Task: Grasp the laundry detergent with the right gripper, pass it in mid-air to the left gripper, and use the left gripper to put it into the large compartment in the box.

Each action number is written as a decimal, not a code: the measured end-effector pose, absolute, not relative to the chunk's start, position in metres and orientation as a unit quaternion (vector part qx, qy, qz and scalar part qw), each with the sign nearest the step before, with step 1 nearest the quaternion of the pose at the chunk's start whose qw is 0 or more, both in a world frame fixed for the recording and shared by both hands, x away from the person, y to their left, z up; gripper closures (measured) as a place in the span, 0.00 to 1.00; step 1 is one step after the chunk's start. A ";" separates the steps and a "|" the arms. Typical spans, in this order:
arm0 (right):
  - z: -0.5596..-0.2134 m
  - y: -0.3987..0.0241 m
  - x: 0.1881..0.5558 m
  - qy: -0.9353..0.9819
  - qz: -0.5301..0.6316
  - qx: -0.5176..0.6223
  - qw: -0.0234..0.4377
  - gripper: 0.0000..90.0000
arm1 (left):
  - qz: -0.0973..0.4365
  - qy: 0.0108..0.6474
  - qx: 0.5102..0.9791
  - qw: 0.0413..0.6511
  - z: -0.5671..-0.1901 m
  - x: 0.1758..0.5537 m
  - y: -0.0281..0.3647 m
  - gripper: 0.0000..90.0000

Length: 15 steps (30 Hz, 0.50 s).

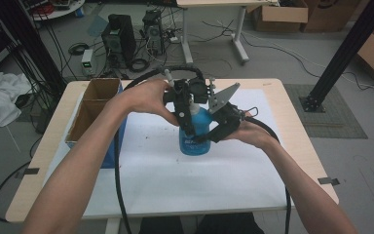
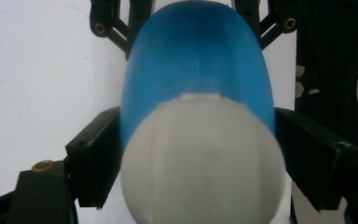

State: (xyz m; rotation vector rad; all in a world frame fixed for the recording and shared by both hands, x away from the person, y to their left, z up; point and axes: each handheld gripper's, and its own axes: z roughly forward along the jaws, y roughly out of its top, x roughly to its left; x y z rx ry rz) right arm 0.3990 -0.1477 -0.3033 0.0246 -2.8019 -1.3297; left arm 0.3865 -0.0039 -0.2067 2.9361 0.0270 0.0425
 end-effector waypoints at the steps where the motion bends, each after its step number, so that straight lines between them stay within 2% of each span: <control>1: -0.303 -0.148 0.399 -0.903 -0.429 0.008 0.020 0.50 | 0.014 0.009 0.995 0.102 -0.207 0.387 -0.004 0.24; 15: -0.306 -0.146 0.399 -0.904 -0.426 0.008 0.022 0.50 | 0.014 0.010 0.995 0.103 -0.210 0.386 -0.002 0.30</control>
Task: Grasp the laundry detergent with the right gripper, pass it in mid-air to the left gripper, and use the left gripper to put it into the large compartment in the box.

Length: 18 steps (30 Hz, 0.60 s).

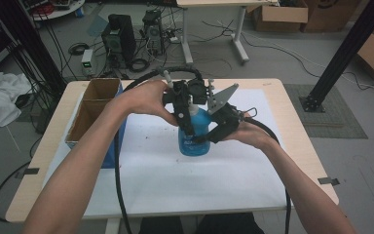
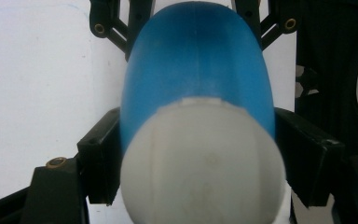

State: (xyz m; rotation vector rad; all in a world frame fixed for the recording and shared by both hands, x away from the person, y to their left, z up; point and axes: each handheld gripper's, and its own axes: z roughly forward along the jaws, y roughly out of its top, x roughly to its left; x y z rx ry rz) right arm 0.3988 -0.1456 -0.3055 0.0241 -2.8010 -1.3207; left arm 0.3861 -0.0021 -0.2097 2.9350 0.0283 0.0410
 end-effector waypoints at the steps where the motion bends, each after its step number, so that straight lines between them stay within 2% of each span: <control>1: -0.306 -0.145 0.399 -0.904 -0.427 0.008 0.022 0.50 | 0.013 0.010 0.995 0.100 -0.210 0.386 -0.002 0.30; 18: -0.309 -0.147 0.399 -0.902 -0.431 0.004 0.026 0.50 | 0.014 0.007 0.995 0.101 -0.213 0.387 -0.005 0.33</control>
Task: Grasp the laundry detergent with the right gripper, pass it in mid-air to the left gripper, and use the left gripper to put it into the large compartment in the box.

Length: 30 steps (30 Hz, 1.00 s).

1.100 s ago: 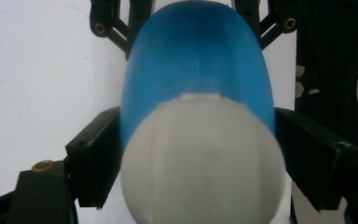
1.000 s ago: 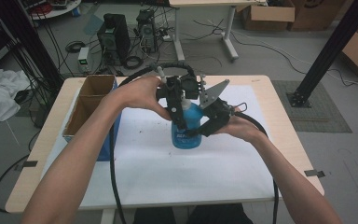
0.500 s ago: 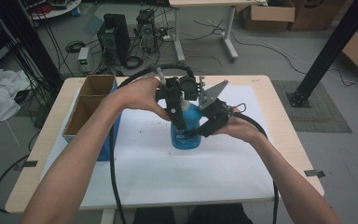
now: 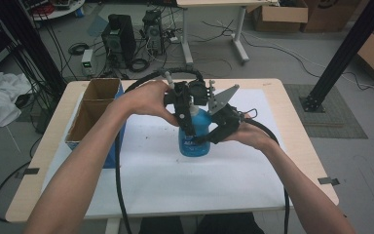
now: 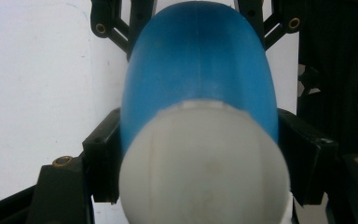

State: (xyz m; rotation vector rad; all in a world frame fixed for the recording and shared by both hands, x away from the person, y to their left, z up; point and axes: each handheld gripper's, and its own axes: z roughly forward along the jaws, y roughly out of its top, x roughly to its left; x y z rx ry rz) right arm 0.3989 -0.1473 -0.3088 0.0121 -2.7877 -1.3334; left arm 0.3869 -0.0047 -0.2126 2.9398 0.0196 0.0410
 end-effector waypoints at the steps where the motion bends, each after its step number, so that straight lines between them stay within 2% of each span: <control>1: -0.309 -0.148 0.399 -0.902 -0.432 0.004 0.025 0.50 | 0.014 0.007 0.995 0.101 -0.213 0.387 -0.005 0.33; 14: -0.308 -0.148 0.397 -0.901 -0.433 0.006 0.024 0.50 | 0.020 0.006 0.994 0.105 -0.214 0.387 -0.005 0.41; 30: -0.309 -0.151 0.397 -0.900 -0.436 0.005 0.014 0.50 | 0.043 -0.001 0.993 0.114 -0.214 0.384 -0.006 0.43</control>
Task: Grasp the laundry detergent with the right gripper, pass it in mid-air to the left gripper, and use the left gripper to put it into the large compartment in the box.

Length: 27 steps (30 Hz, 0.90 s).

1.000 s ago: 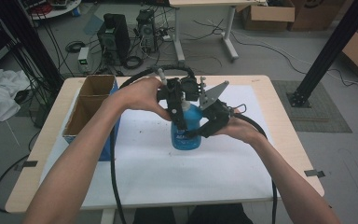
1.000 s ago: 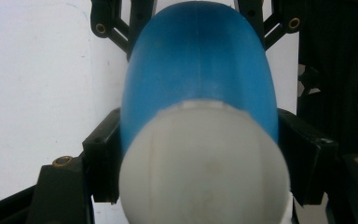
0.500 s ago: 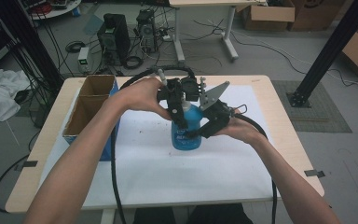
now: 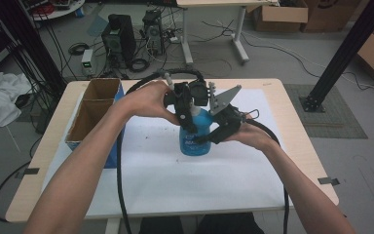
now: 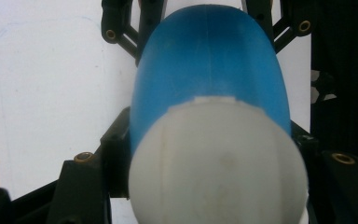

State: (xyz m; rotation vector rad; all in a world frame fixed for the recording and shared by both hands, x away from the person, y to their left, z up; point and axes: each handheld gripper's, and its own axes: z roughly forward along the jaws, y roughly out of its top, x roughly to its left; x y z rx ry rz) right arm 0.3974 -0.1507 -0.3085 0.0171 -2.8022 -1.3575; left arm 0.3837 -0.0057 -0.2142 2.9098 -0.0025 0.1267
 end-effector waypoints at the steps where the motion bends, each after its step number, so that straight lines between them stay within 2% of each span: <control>1: -0.309 -0.151 0.397 -0.901 -0.433 0.006 0.015 0.50 | 0.043 -0.002 0.993 0.112 -0.215 0.384 -0.006 0.43; 27: -0.314 -0.152 0.396 -0.898 -0.440 0.003 0.025 0.49 | 0.038 0.000 0.994 0.099 -0.221 0.383 -0.012 0.43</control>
